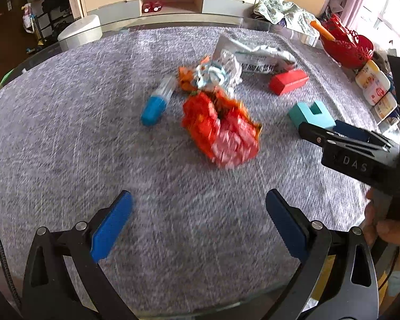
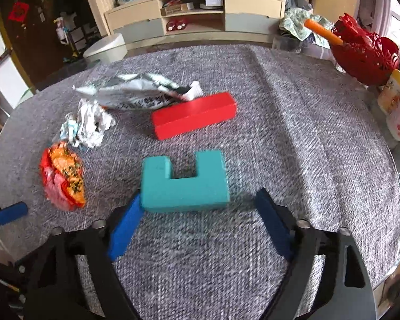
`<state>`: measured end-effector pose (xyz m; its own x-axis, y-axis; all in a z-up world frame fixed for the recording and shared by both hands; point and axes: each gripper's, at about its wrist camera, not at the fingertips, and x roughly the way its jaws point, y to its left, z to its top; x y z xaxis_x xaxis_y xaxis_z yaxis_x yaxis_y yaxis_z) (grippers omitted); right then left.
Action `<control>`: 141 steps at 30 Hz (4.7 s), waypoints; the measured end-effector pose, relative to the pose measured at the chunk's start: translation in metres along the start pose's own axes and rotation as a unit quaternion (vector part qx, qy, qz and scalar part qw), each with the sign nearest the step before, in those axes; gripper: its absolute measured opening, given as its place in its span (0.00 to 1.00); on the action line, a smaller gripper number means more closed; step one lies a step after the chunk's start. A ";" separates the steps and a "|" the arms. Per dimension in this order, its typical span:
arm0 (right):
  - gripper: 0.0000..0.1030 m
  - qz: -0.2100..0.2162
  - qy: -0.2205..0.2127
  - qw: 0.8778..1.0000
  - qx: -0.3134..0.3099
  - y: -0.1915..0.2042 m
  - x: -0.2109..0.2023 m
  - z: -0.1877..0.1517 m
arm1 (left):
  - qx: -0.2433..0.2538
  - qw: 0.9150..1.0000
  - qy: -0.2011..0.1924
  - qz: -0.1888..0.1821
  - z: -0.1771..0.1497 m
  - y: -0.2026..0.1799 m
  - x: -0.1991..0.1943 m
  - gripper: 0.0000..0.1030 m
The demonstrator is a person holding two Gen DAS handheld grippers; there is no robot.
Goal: Collect trash
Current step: 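Grasp the red-orange wrapper with the left gripper while the right grasps the teal block, then carry both grippers over the bin and open them to drop the items, then reach the left gripper toward the blue vial while the right grasps the red block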
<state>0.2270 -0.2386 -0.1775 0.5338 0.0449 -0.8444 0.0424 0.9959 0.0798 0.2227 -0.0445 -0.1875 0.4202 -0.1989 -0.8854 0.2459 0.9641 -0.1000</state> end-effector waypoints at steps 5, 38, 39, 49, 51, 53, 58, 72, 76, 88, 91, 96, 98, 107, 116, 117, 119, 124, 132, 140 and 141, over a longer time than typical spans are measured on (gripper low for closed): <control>0.60 -0.001 -0.001 1.000 0.014 -0.019 0.003 0.008 | 0.004 1.000 -0.004 -0.010 0.020 -0.009 0.011 0.92; 0.60 0.059 0.040 0.997 -0.011 0.008 -0.064 -0.078 | 0.019 0.999 -0.016 -0.032 -0.047 -0.022 -0.043 0.50; 0.60 0.061 0.040 0.997 -0.014 0.009 -0.069 -0.085 | 0.020 0.999 -0.018 -0.032 -0.056 -0.023 -0.050 0.50; 0.60 0.084 0.051 0.995 -0.029 0.028 -0.106 -0.144 | 0.026 0.998 -0.009 -0.048 -0.132 -0.030 -0.079 0.51; 0.60 0.084 0.060 0.994 -0.030 0.029 -0.106 -0.155 | 0.025 0.999 -0.001 -0.048 -0.146 -0.030 -0.076 0.51; 0.60 0.084 0.071 0.994 -0.028 0.030 -0.102 -0.168 | 0.022 0.999 0.007 -0.048 -0.157 -0.029 -0.073 0.51; 0.60 0.078 0.097 0.992 -0.019 0.028 -0.086 -0.195 | 0.021 0.998 0.026 -0.047 -0.187 -0.030 -0.063 0.51; 0.60 0.098 0.140 0.985 -0.004 0.032 -0.057 -0.220 | 0.029 0.994 0.081 -0.064 -0.234 -0.036 -0.021 0.52; 0.60 0.103 0.147 0.984 -0.002 0.035 -0.051 -0.218 | 0.027 0.994 0.084 -0.061 -0.232 -0.037 -0.020 0.57; 0.78 0.082 0.124 0.989 0.013 0.020 -0.057 -0.202 | 0.023 0.995 0.085 -0.043 -0.224 -0.031 -0.020 0.88; 0.90 0.071 0.113 0.991 0.017 0.014 -0.062 -0.197 | 0.025 0.996 0.077 -0.039 -0.218 -0.029 -0.025 0.92; 0.94 0.077 0.104 0.991 0.043 0.002 -0.069 -0.186 | 0.016 0.997 0.057 -0.039 -0.201 -0.022 -0.039 0.92; 0.94 0.076 0.098 0.991 0.048 -0.001 -0.072 -0.180 | 0.013 0.998 0.047 -0.039 -0.194 -0.019 -0.045 0.92; 0.94 0.071 0.053 0.995 0.045 -0.003 -0.091 -0.137 | 0.001 0.999 0.009 -0.033 -0.156 -0.006 -0.066 0.92; 0.94 0.059 0.025 0.997 0.035 -0.002 -0.079 -0.077 | 0.002 1.000 -0.015 -0.018 -0.102 0.010 -0.065 0.91; 0.94 0.055 0.021 0.998 0.034 -0.001 -0.075 -0.068 | 0.002 1.000 -0.017 -0.017 -0.096 0.012 -0.065 0.91; 0.94 0.050 0.018 0.998 0.033 0.001 -0.068 -0.057 | 0.002 1.000 -0.019 -0.014 -0.083 0.017 -0.061 0.91; 0.94 0.046 0.018 0.998 0.045 -0.001 -0.041 -0.023 | -0.013 1.000 -0.007 -0.021 -0.046 0.036 -0.037 0.82; 0.94 0.041 0.026 0.998 0.043 0.004 -0.003 0.011 | -0.008 1.000 -0.006 -0.020 0.002 0.049 -0.009 0.70; 0.88 0.034 0.016 0.998 0.053 0.009 0.016 0.031 | 0.011 1.000 -0.010 -0.024 0.037 0.044 0.010 0.57; 0.87 0.034 0.015 0.998 0.054 0.010 0.019 0.034 | 0.013 1.000 -0.010 -0.023 0.041 0.043 0.013 0.57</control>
<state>0.2658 -0.2309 -0.1748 0.5123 0.1164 -0.8509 0.0984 0.9763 0.1928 0.2742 -0.0128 -0.1851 0.4247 -0.2460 -0.8713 0.2883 0.9490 -0.1274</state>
